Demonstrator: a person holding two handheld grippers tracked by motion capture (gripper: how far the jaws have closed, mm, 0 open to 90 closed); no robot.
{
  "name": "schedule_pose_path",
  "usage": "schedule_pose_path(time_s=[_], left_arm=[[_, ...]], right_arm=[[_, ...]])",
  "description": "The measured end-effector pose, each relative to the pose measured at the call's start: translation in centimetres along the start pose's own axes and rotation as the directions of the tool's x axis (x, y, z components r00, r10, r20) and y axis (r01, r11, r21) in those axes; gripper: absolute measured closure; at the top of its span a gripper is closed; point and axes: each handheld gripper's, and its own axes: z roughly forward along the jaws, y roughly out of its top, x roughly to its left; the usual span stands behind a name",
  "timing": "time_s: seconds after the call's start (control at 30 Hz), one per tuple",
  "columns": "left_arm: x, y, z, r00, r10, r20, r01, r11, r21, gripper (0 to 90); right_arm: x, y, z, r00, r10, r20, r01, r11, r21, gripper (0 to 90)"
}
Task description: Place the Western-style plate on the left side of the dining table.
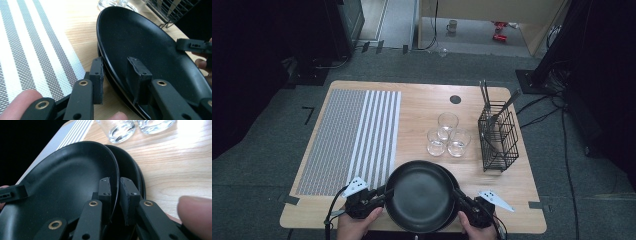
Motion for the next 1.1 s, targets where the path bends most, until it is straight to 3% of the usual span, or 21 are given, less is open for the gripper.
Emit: schedule_pose_path(time_s=[0.17,0.73,1.1], left_arm=[[0.1,0.1,-0.5,0.9999,-0.012,-0.006,0.012,0.9998,-0.013,68.3],[-0.1,0.0,-0.6,0.9997,0.008,-0.025,-0.009,0.9998,-0.020,67.5],[-0.1,-0.1,-0.4,0.9998,0.010,-0.017,-0.010,0.9999,-0.008,67.5]], right_arm=[[0.4,-0.2,0.3,0.9999,-0.007,-0.008,0.008,1.000,0.006,80.0],[0.7,-0.4,0.9,1.0000,-0.005,-0.004,0.005,0.999,0.040,76.5],[0.6,-0.4,1.2,0.9994,0.034,-0.008,-0.034,0.997,0.063,74.2]])
